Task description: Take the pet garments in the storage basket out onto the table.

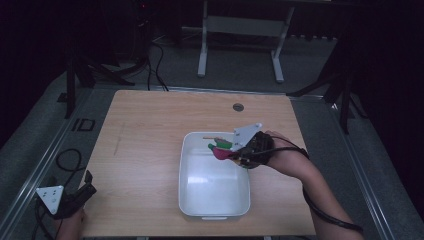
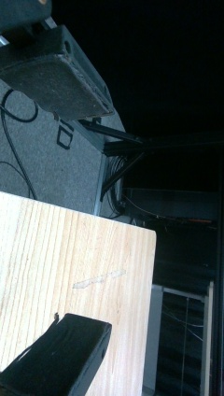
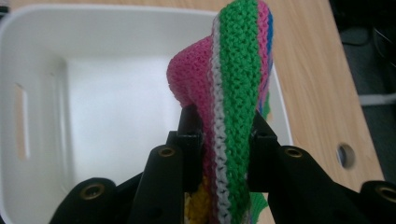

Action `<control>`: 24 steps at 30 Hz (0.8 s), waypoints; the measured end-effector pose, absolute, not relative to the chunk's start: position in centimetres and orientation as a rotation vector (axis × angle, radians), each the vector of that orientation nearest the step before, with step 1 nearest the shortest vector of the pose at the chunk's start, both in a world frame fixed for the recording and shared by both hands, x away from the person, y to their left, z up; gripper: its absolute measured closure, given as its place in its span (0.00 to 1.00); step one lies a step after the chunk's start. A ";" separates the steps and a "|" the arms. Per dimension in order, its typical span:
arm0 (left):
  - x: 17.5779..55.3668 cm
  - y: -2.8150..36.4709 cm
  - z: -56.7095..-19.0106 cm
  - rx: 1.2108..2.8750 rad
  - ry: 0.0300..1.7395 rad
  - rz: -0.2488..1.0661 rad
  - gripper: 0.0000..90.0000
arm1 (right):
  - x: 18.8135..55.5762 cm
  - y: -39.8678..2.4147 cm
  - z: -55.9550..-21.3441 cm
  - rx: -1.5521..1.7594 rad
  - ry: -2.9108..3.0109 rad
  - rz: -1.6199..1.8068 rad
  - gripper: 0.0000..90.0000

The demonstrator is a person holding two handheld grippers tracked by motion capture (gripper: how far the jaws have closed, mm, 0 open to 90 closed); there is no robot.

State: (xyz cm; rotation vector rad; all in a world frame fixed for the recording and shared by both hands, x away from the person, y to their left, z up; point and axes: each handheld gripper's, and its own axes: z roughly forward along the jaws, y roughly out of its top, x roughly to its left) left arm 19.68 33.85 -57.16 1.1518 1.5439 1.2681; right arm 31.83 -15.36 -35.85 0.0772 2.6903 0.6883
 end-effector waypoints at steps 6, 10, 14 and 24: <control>19.7 33.8 -57.2 1.151 1.547 1.268 0.01 | 32.7 -19.1 -35.2 0.187 2.647 0.680 0.81; 19.7 33.8 -57.1 1.153 1.547 1.268 0.01 | 33.3 -21.7 -35.0 0.267 2.623 0.661 0.81; 19.7 33.8 -57.1 1.155 1.548 1.268 0.01 | 33.8 -24.0 -35.2 0.339 2.606 0.638 0.81; 19.7 33.8 -57.1 1.159 1.546 1.270 0.01 | 35.0 -27.3 -36.3 0.472 2.584 0.606 0.81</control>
